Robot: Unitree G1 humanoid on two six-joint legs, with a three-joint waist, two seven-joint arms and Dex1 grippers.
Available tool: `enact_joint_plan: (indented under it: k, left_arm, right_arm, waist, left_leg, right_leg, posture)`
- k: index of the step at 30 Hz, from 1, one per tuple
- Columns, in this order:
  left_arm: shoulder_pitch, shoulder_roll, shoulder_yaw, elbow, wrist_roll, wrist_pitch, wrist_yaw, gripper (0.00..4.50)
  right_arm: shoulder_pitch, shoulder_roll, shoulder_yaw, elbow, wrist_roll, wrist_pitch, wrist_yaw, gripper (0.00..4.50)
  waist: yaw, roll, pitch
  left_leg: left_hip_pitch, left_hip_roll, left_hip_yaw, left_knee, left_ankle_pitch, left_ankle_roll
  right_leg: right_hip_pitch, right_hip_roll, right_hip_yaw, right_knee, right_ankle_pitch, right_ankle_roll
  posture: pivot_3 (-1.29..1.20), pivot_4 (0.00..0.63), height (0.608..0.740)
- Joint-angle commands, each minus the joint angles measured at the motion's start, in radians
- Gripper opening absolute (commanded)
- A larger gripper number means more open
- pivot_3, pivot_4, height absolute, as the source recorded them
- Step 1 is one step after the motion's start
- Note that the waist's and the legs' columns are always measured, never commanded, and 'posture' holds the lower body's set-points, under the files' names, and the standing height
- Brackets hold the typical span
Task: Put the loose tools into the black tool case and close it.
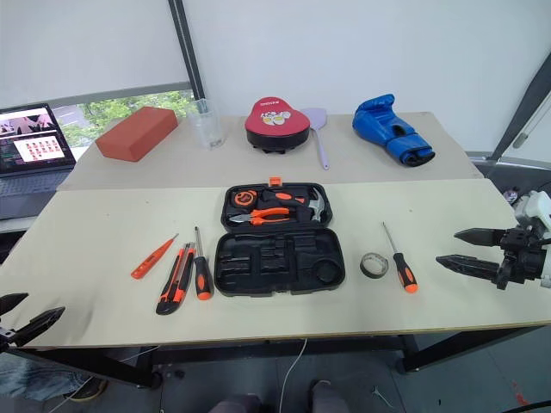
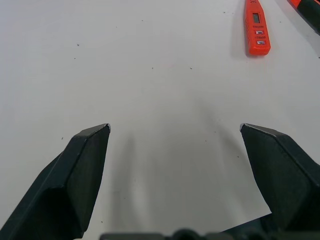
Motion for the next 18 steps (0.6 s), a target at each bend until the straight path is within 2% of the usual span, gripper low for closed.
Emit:
enact_joint_plan:
  k: [1, 5, 8, 12, 15, 18]
  left_arm:
    - [0.005, 0.018, 0.024, -0.048, 0.001, 0.020, 0.018, 4.46]
    - [-0.009, 0.005, 0.017, -0.133, -0.022, 0.129, 0.091, 4.46]
    - [-0.120, 0.001, 0.012, -0.329, -0.165, 0.385, 0.247, 4.46]
    - [-0.285, 0.008, -0.077, -0.522, -0.320, 0.721, 0.434, 4.46]
    - [-0.490, -0.060, -0.145, -0.585, -0.432, 0.979, 0.594, 4.46]
    - [-0.675, -0.175, -0.204, -0.603, -0.461, 1.193, 0.705, 4.46]
  right_arm:
    - [-0.006, -0.003, -0.016, 0.004, -0.005, -0.031, 0.001, 4.50]
    - [-0.030, 0.010, -0.011, 0.020, -0.025, -0.071, -0.024, 4.50]
    - [-0.054, 0.032, -0.009, -0.108, -0.002, -0.054, -0.058, 4.50]
    - [-0.058, 0.045, 0.026, -0.355, 0.079, 0.088, -0.076, 4.50]
    - [-0.057, 0.069, 0.057, -0.549, 0.139, 0.154, -0.113, 4.50]
    - [-0.078, 0.110, 0.110, -0.679, 0.160, 0.177, -0.160, 4.50]
  waist:
    - [0.000, 0.000, 0.000]
    - [0.001, 0.000, 0.000]
    - [0.002, 0.000, 0.000]
    - [0.000, 0.000, 0.000]
    - [0.000, -0.001, 0.001]
    - [0.001, -0.002, 0.001]
  left_leg:
    - [0.000, 0.000, 0.000, 0.000, 0.000, 0.000]
    - [0.000, 0.000, 0.000, 0.000, 0.000, 0.000]
    - [0.000, 0.000, 0.000, 0.000, 0.000, 0.000]
    - [0.000, 0.000, 0.000, 0.001, 0.001, -0.001]
    - [0.000, 0.000, 0.000, 0.001, 0.001, -0.002]
    - [0.001, 0.000, 0.000, 0.002, 0.001, -0.003]
  right_leg:
    - [0.000, 0.000, 0.000, 0.000, 0.000, 0.000]
    - [0.000, 0.000, 0.000, 0.000, 0.000, 0.000]
    - [0.000, 0.000, 0.000, 0.001, 0.000, 0.000]
    - [0.000, 0.000, 0.000, 0.002, 0.001, 0.000]
    - [-0.001, 0.001, 0.000, 0.003, 0.001, 0.000]
    - [-0.001, 0.001, 0.000, 0.004, 0.001, 0.000]
  posture:
    - [0.00, 0.150, 0.740]
    - [0.00, 0.150, 0.740]
    - [0.00, 0.150, 0.740]
    - [0.00, 0.150, 0.740]
    - [0.00, 0.150, 0.740]
    - [0.00, 0.150, 0.740]
